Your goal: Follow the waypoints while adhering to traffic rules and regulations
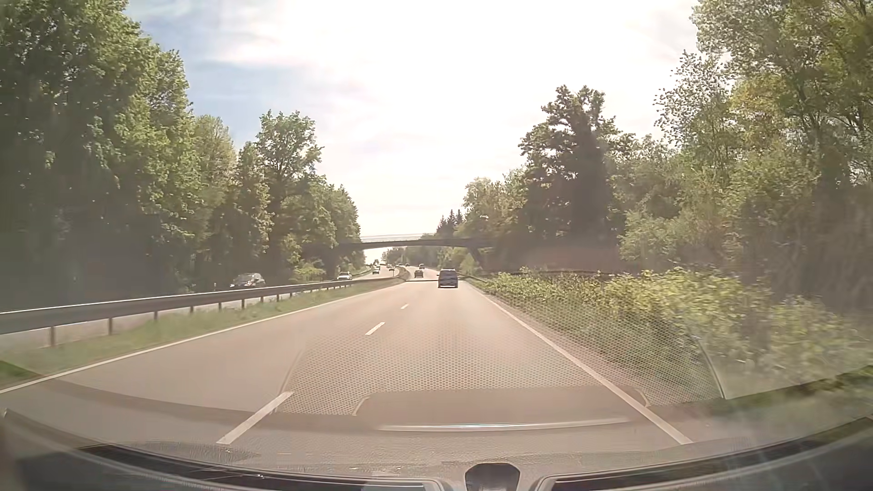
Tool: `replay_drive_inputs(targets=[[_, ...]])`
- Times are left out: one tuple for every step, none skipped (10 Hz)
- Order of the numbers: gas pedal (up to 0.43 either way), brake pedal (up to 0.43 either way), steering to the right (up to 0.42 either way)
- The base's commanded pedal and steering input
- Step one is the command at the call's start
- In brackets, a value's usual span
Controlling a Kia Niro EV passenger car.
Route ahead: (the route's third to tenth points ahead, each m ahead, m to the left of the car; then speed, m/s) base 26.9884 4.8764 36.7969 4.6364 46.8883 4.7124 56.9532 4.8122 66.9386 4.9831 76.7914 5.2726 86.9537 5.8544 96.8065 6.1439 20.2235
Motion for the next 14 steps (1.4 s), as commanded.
replay_drive_inputs(targets=[[0.098, 0.0, -0.001], [0.098, 0.0, -0.002], [0.098, 0.0, -0.002], [0.098, 0.0, -0.002], [0.098, 0.0, -0.002], [0.098, 0.0, -0.002], [0.098, 0.0, -0.002], [0.098, 0.0, -0.002], [0.098, 0.0, -0.002], [0.098, 0.0, -0.002], [0.098, 0.0, -0.002], [0.098, 0.0, -0.002], [0.098, 0.0, -0.002], [0.098, 0.0, -0.002]])
